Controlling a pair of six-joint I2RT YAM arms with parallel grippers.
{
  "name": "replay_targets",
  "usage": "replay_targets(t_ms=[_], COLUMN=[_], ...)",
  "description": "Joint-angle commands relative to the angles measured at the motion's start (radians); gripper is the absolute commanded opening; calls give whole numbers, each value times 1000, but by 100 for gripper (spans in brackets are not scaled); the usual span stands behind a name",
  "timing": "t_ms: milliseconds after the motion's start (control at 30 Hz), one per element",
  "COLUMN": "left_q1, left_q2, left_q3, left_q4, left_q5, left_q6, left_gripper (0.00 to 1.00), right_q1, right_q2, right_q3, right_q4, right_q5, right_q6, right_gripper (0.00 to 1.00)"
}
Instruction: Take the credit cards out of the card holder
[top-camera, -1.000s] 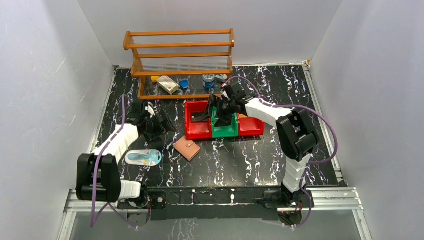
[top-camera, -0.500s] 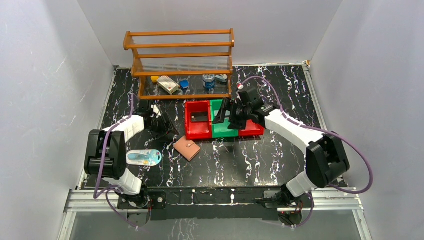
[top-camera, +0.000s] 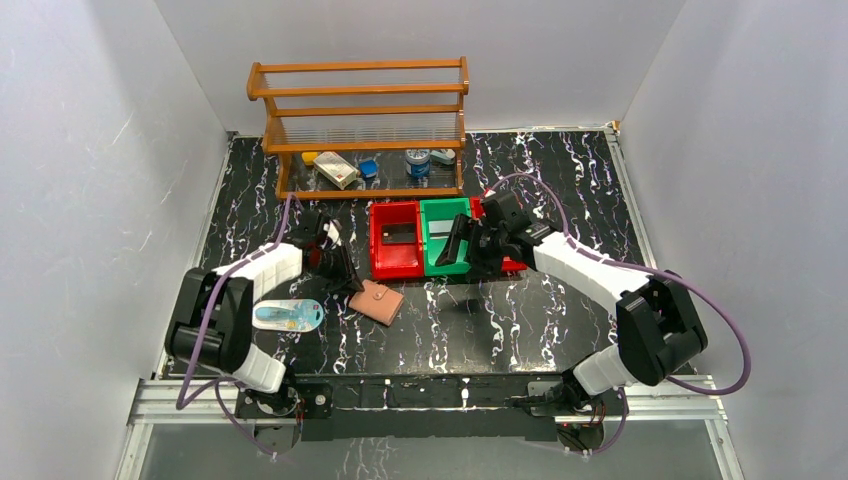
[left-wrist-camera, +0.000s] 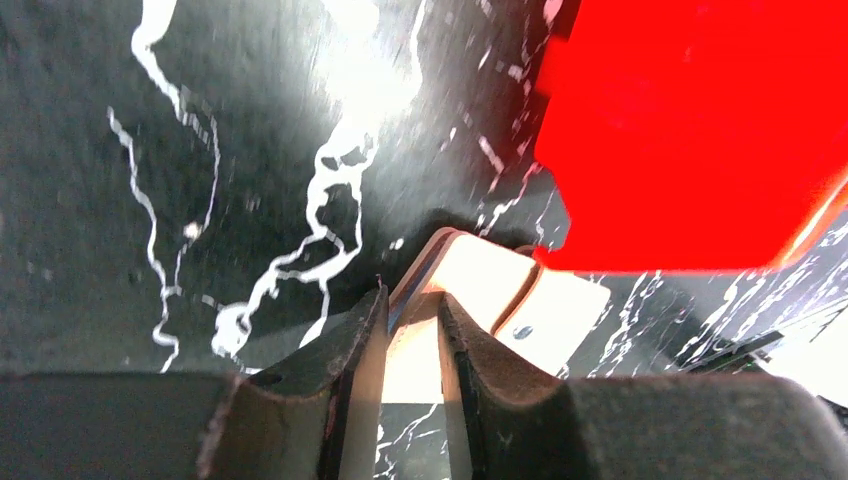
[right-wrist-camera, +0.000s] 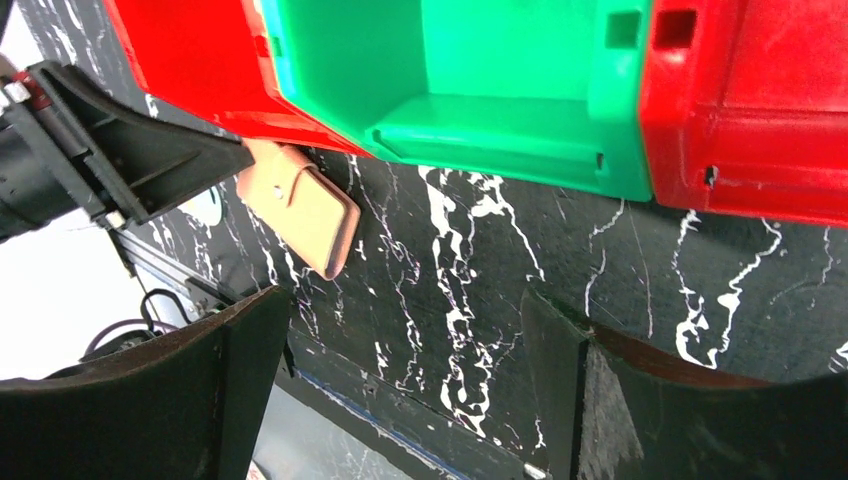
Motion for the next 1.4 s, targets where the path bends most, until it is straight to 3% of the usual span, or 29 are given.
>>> replay_targets(t_ms=[0,233,400,567,700,800,867,933,1100,1267,1367], left_q1=[-32,-150,-183,-183,-182,-181,-181,-181,-181,-181,-181], left_q2=[-82,-115,-203,-355,-447,-532,-609,-695,-793,-787,-785], left_q3=[-82,-91,-113,-76,-5,11,3,-11,-29,-18,-18], left_q4=[-97,-104,-111,-186,-218,-244,-274,-334,-392,-413,-411], left_q5=[-82,-70,-95,-211,-297,-414,-514,-642,-653,-632,-617], left_q6=[12,30,31,-10,-42,-81,-128,-254,-310,-317,-311], left_gripper=[22,15,16,46,54,70,86,98,98,98,98], right_q1=[1,58,153,234,279,307,334,364,433,463,472], right_q2=[-43,-13,57,140,178,201,229,269,433,481,465], right_q3=[-35,-43,12,88,132,155,181,234,406,385,333], right_q4=[41,93,85,58,49,45,29,-19,-98,-116,-121], right_q5=[-17,-52,-28,1,40,71,97,145,195,225,260], right_q6=[20,8,-62,-130,-168,-182,-196,-249,-355,-357,-297], right_gripper=[93,88,82,77,78,79,80,81,80,74,66])
